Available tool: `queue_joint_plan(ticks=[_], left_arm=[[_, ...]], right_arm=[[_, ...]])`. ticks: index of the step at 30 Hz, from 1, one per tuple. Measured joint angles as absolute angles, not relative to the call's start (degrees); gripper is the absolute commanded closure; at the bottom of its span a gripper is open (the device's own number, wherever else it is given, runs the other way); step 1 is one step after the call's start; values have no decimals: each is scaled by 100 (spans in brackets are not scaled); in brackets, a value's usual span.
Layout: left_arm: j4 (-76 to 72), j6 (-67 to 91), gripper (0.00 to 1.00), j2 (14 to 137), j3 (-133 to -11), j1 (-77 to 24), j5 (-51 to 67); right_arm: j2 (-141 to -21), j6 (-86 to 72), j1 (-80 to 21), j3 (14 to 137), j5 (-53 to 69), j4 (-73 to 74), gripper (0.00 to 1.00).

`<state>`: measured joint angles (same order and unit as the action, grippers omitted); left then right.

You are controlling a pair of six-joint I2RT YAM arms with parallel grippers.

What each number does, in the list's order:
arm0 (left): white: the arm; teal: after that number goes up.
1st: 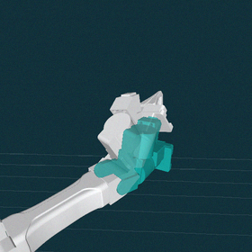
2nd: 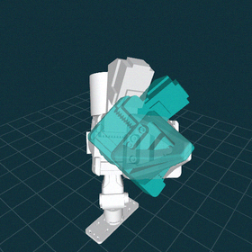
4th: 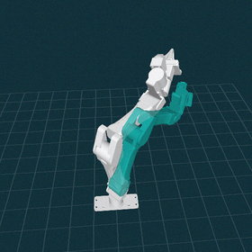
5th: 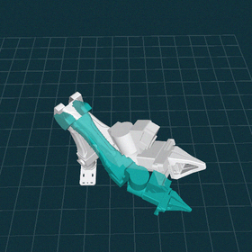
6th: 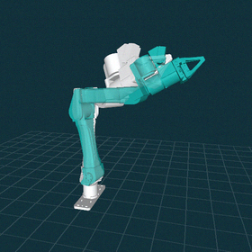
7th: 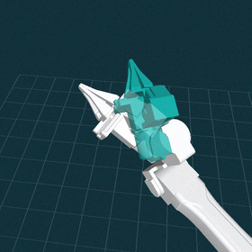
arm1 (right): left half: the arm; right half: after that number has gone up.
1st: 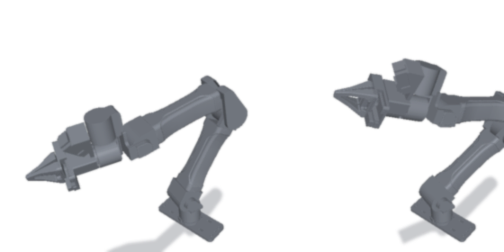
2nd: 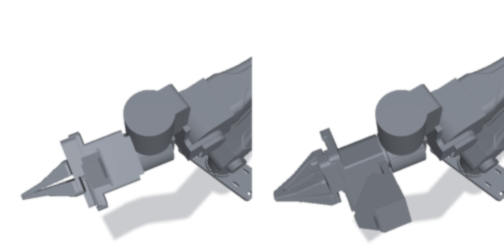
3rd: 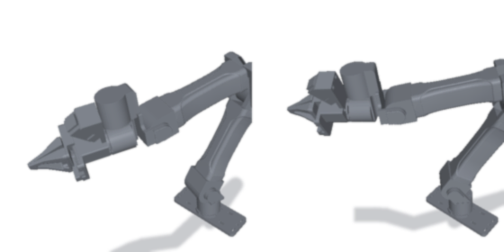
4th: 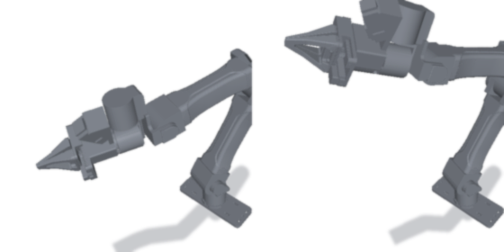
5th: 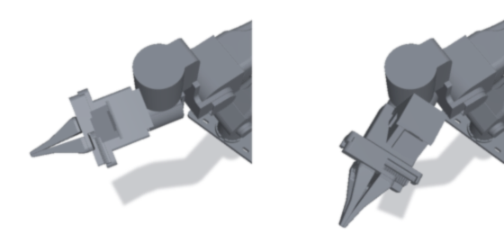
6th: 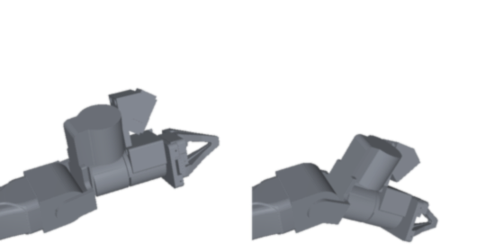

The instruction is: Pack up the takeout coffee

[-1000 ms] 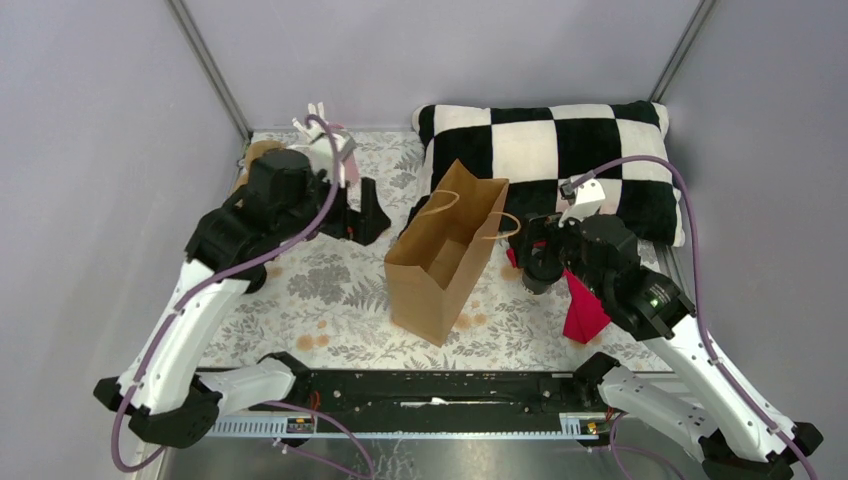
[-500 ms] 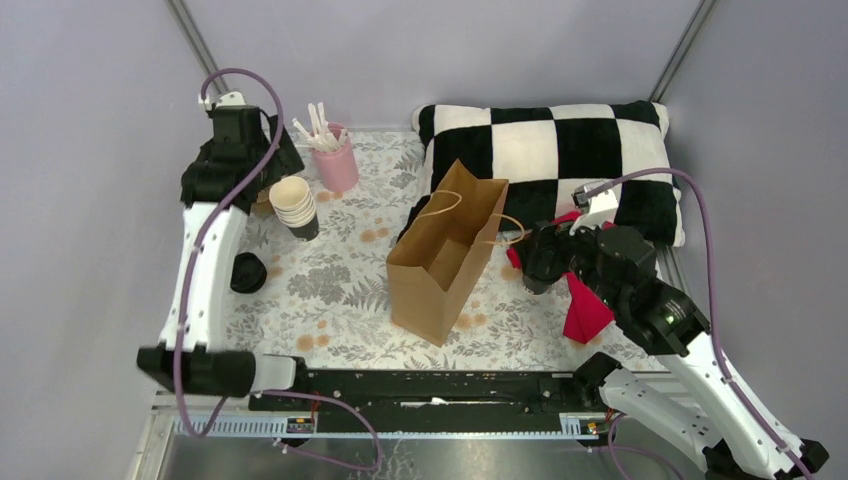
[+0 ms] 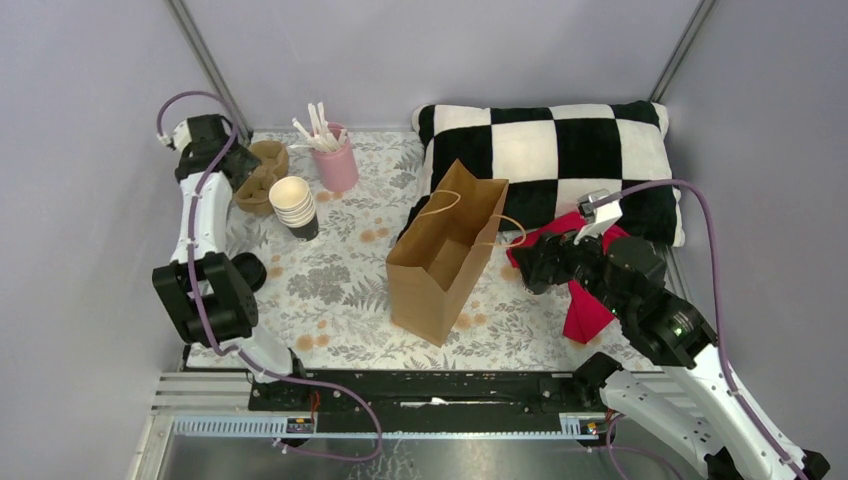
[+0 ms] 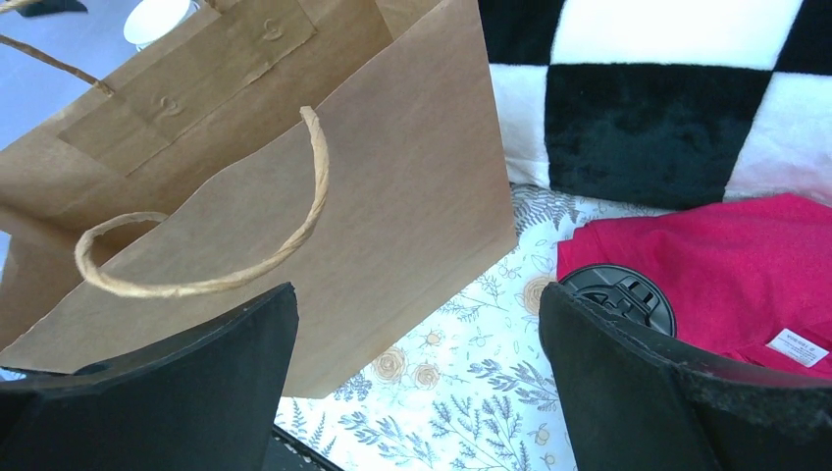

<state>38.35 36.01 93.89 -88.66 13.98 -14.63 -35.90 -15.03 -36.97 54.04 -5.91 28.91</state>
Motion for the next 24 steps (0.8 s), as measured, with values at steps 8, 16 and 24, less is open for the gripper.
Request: queue_joint_plan(ticks=[8,16,24], left_arm=[[2318,4580,28,8838,-6702,2451,-548],[578,5546,39,8809,-5596,3354,862],[-733,5791,55,9625,-5599,3465,1844]], right_arm=[[-3385,-1481,-3697,5330,-593,2882,0],[-3352,-1479,-3697,5192,-591,2880,0],[-3310,-1479,-3697,5159,-589,2875,0]])
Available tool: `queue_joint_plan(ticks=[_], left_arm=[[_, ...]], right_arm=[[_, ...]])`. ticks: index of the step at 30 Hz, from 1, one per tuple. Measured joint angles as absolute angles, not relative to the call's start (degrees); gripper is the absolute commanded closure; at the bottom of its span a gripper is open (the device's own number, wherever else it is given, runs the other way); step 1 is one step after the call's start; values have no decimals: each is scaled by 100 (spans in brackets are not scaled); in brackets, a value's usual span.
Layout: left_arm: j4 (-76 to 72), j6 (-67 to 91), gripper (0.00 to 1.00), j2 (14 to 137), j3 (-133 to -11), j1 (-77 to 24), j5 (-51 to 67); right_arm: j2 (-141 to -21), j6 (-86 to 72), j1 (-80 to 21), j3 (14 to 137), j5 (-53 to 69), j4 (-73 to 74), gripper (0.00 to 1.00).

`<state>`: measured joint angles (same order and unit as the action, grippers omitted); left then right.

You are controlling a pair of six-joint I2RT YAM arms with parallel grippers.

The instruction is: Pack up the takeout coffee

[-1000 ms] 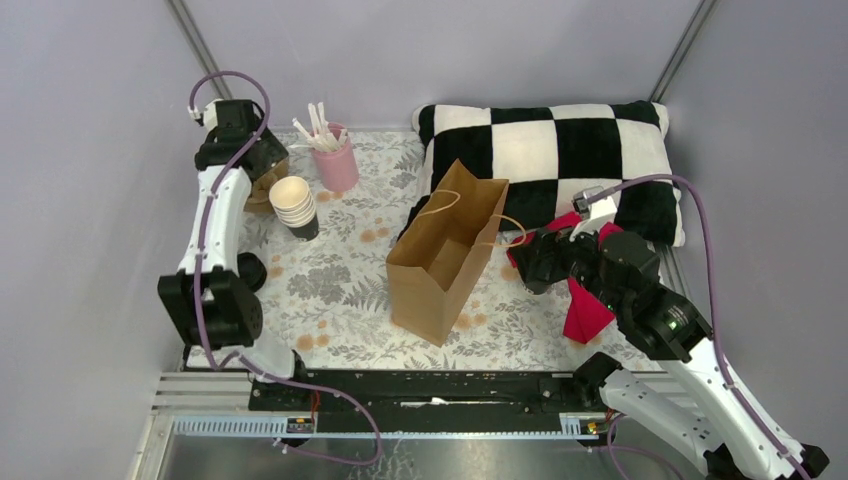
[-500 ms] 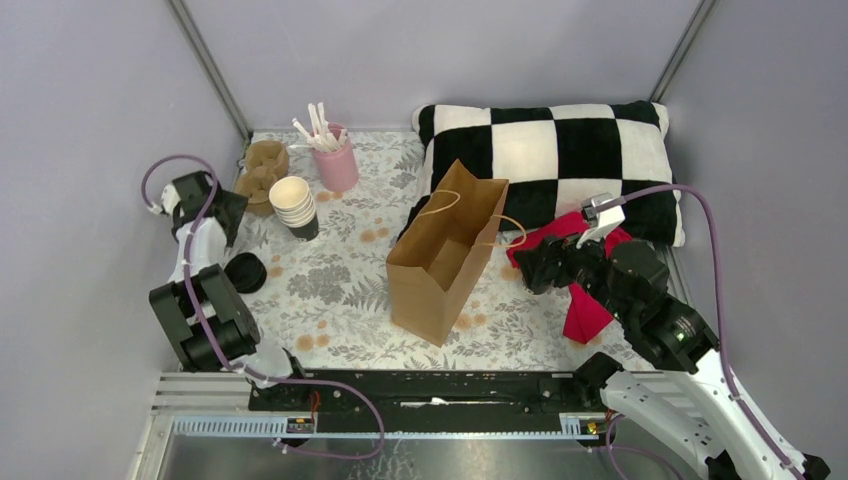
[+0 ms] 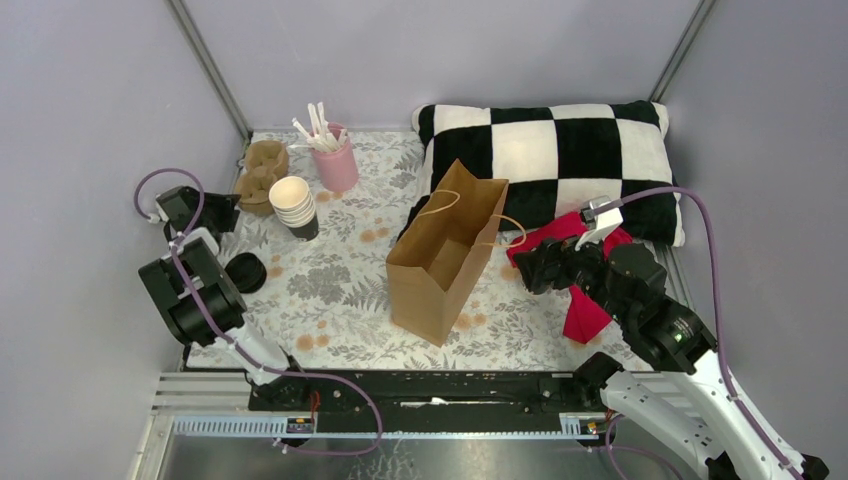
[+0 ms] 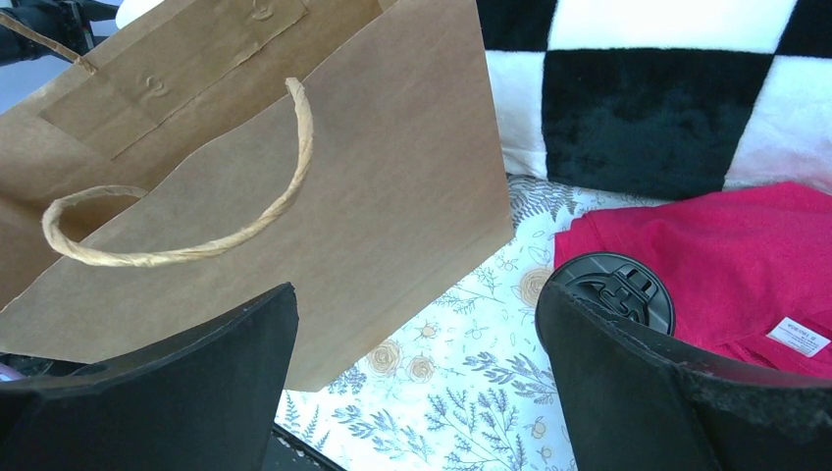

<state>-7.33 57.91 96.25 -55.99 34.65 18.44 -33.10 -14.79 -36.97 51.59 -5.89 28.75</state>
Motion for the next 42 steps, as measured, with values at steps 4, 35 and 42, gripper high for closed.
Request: queue_joint_plan(ticks=[4,35,42], left_arm=[[-1181,5892,60,9738,-5500,3470,1933],[-2661,5749,68,10138,-5094,3365,1691],[-2720,5741,75,10248,-5100,3330,1664]], right_arm=[[-3310,-1479,-3697,5111,-589,2871,0],[-3402,-1479,-3697,5068,-489,2746,0],[-3409,-1479,-3697,5063,-489,2740,0]])
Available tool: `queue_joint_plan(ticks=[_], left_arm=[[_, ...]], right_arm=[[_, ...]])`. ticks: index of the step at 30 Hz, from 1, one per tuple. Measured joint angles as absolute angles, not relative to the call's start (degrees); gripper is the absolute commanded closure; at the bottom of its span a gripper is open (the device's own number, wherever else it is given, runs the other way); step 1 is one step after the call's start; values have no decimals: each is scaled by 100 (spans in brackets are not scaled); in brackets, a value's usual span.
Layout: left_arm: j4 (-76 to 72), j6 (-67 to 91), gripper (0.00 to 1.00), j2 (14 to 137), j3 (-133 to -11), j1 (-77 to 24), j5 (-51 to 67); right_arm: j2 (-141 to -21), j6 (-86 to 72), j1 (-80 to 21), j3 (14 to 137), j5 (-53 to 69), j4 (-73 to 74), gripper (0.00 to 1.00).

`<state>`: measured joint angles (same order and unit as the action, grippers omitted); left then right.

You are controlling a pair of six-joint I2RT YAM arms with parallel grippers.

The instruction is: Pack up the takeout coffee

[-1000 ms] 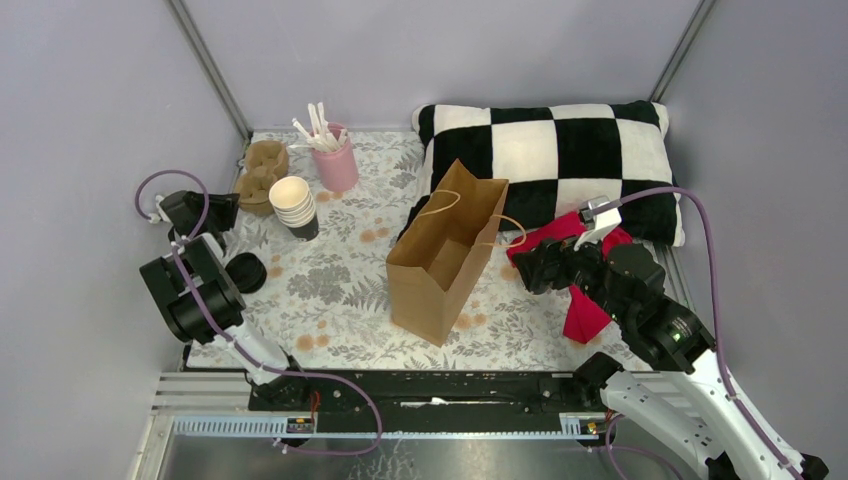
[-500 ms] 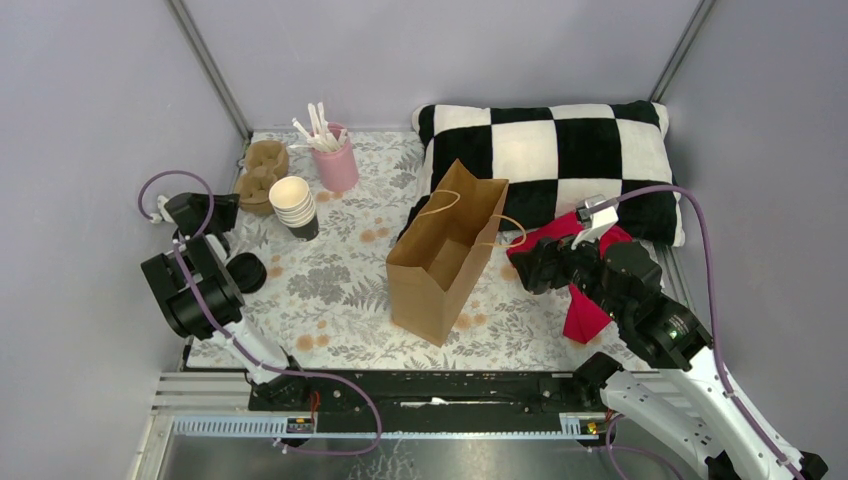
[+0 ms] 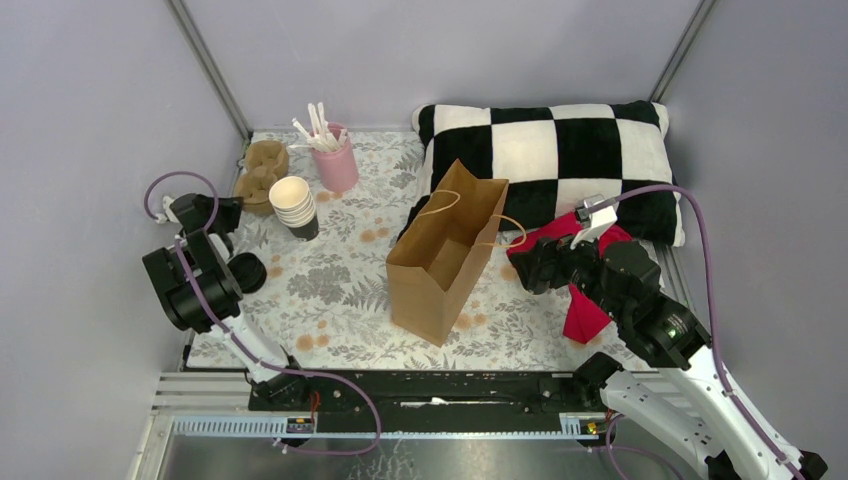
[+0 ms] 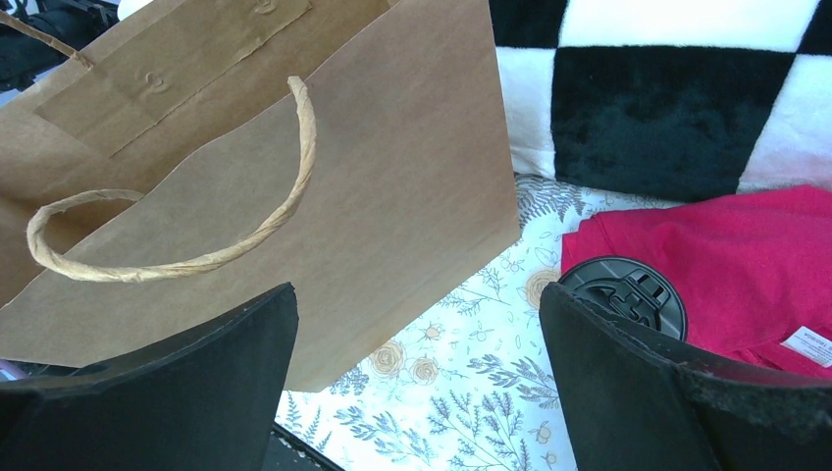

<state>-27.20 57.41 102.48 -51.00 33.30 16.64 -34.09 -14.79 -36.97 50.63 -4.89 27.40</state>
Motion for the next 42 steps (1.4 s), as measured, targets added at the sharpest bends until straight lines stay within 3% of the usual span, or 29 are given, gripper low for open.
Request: queue_joint_plan(ticks=[6,18,42], left_arm=[[-2722,5776,79,10363,-5166,3304,1664],[-2665,5852,75,10377,-5223,3299,1660],[-2783,6025,80,10425,-5240,3286,1664]], right_arm=[[-3435,-1479,-3697,5037,-489,2703,0],[-3446,-1479,-3697,5035,-484,2665,0],[-3446,-1479,-3697,4993,-482,2644,0]])
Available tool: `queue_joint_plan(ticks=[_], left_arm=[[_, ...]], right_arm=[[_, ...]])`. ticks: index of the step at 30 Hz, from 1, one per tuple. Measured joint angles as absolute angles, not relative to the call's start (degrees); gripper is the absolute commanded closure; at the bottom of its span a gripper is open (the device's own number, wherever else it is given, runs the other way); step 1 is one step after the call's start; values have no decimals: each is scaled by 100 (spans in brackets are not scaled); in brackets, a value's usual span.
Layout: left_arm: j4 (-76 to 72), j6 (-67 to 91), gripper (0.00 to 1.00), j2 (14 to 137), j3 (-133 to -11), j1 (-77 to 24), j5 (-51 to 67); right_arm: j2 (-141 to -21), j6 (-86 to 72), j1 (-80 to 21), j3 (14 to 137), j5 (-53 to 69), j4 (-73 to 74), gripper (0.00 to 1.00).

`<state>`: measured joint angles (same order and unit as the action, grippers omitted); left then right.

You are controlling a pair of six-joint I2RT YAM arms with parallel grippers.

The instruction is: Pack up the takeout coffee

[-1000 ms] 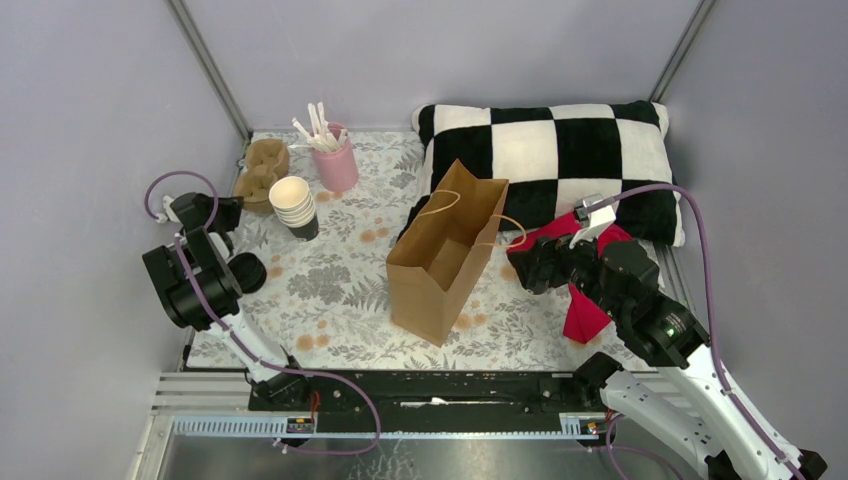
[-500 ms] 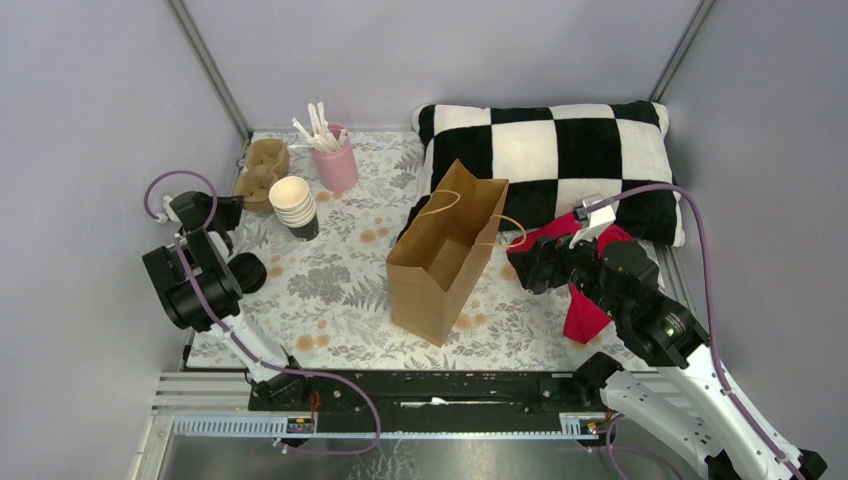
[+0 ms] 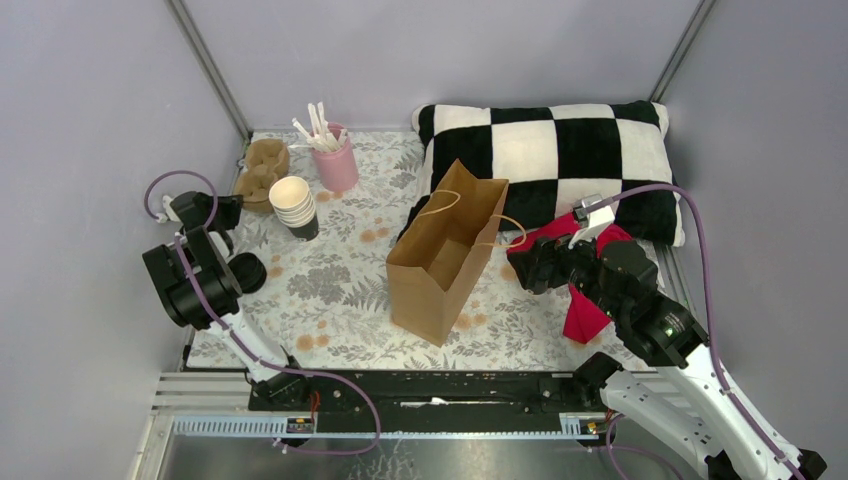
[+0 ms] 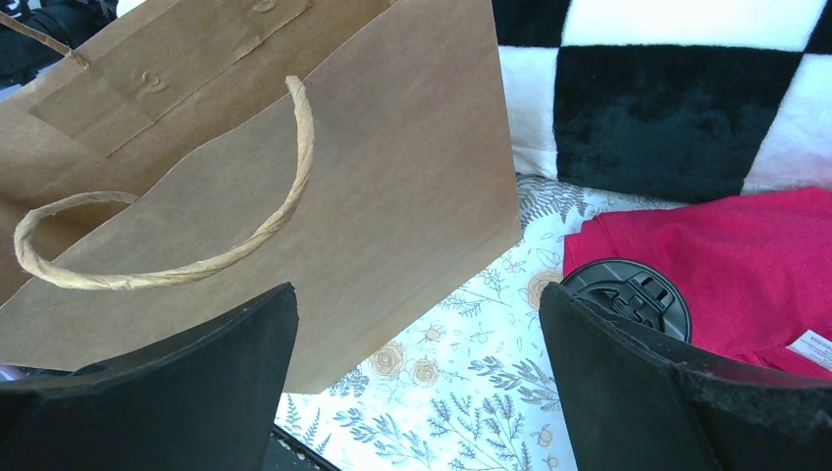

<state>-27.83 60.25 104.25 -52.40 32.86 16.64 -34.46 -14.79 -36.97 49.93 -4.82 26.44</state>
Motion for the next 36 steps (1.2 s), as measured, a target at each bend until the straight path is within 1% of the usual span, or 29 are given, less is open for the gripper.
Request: queue_joint_plan(ticks=[2,4,11,12,13,14,22,29,36], left_arm=[[-2794,6025,80,10438,-5251,3286,1647],[-2770,6027,82,10438,-5264,3284,1638],[-2663,6165,93,10442,-5349,3284,1653],[-2672,6206,95,10442,-5358,3284,1671],[-2681,6267,99,10444,-5367,3284,1695],[-2700,6311,100,10444,-5367,3284,1717],[-2853,6687,100,10381,-5349,3286,1868],[-2980,7262,100,10086,-5194,3306,2274],[-2768,7349,100,9579,-5096,3367,2303]], right_arm=[[-3446,-1479,-3697,4993,-482,2644,0],[-3446,-1479,-3697,4993,-484,2641,0],[-3446,-1479,-3697,4993,-482,2641,0],[-3446,-1479,-3697,4993,-482,2639,0],[-3446,-1479,-3697,4993,-482,2639,0],[-3446,-1479,-3697,4993,-480,2639,0],[-3446,-1479,-3697,4993,-480,2641,0],[-3439,-1479,-3697,4993,-438,2641,0],[-3417,-1479,-3697,4993,-375,2637,0]])
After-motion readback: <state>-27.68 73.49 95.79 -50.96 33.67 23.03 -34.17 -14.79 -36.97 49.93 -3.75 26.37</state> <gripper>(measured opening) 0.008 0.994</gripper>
